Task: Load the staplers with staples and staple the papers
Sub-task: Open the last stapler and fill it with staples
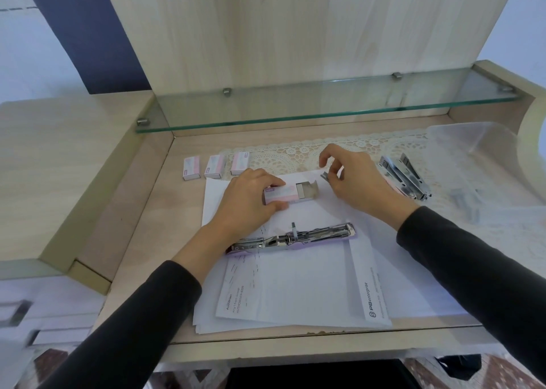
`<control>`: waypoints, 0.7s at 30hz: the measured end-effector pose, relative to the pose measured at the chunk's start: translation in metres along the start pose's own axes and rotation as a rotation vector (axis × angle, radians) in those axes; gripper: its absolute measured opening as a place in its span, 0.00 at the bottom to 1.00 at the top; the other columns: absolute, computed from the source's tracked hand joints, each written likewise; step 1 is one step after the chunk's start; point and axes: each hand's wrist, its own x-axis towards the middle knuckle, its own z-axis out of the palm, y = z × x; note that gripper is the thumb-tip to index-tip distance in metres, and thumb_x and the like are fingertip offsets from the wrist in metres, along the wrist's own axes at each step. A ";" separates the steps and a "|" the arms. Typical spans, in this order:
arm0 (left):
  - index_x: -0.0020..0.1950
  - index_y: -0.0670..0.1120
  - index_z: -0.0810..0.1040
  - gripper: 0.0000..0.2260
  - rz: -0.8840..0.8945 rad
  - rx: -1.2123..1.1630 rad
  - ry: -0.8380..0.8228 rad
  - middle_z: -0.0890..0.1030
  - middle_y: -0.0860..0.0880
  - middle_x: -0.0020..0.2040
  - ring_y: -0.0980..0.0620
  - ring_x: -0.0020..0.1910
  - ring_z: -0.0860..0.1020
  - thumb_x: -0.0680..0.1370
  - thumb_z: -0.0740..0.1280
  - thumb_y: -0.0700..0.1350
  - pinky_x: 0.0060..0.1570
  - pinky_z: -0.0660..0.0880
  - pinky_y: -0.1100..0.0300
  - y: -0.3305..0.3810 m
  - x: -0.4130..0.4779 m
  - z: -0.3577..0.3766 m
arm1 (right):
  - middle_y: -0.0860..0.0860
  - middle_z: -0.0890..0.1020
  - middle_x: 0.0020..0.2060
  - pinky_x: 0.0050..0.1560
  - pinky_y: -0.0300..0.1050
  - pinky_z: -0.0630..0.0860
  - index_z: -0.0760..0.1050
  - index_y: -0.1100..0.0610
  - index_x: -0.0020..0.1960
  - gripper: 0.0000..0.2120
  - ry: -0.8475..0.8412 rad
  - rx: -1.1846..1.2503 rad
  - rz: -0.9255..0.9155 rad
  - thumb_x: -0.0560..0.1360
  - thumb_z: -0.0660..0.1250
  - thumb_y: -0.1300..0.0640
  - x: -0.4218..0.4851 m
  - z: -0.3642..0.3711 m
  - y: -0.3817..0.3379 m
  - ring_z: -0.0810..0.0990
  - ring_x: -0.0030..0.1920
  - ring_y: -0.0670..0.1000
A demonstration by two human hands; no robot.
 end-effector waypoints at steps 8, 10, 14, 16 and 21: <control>0.57 0.45 0.79 0.17 0.000 -0.032 0.020 0.79 0.49 0.52 0.50 0.54 0.73 0.70 0.73 0.47 0.55 0.65 0.60 0.001 0.000 -0.002 | 0.43 0.75 0.28 0.33 0.30 0.74 0.80 0.59 0.35 0.11 -0.035 0.139 0.063 0.70 0.61 0.68 -0.002 -0.006 0.001 0.77 0.30 0.43; 0.57 0.45 0.79 0.17 0.006 -0.038 0.027 0.79 0.48 0.52 0.50 0.54 0.73 0.70 0.73 0.47 0.55 0.66 0.60 0.002 -0.001 -0.003 | 0.45 0.77 0.29 0.30 0.24 0.68 0.81 0.63 0.37 0.07 -0.045 0.149 0.067 0.70 0.64 0.65 -0.002 -0.006 0.002 0.73 0.27 0.40; 0.56 0.45 0.79 0.16 -0.001 -0.058 0.054 0.79 0.48 0.52 0.49 0.54 0.72 0.70 0.73 0.46 0.57 0.66 0.59 0.003 -0.001 -0.006 | 0.47 0.78 0.27 0.29 0.26 0.72 0.81 0.59 0.37 0.06 -0.133 0.338 0.166 0.71 0.70 0.59 0.000 -0.006 0.004 0.74 0.23 0.38; 0.56 0.44 0.79 0.16 0.004 -0.071 0.070 0.79 0.47 0.52 0.49 0.54 0.73 0.69 0.74 0.45 0.56 0.66 0.59 0.003 -0.002 -0.008 | 0.51 0.79 0.27 0.29 0.29 0.74 0.81 0.61 0.37 0.05 -0.162 0.455 0.214 0.70 0.71 0.59 0.000 -0.006 0.003 0.75 0.22 0.40; 0.55 0.44 0.80 0.16 0.026 -0.091 0.090 0.79 0.47 0.50 0.48 0.52 0.73 0.69 0.74 0.44 0.55 0.67 0.59 0.004 -0.001 -0.008 | 0.56 0.79 0.29 0.29 0.31 0.75 0.80 0.67 0.41 0.08 -0.224 0.581 0.273 0.69 0.71 0.61 0.001 -0.004 -0.002 0.75 0.25 0.45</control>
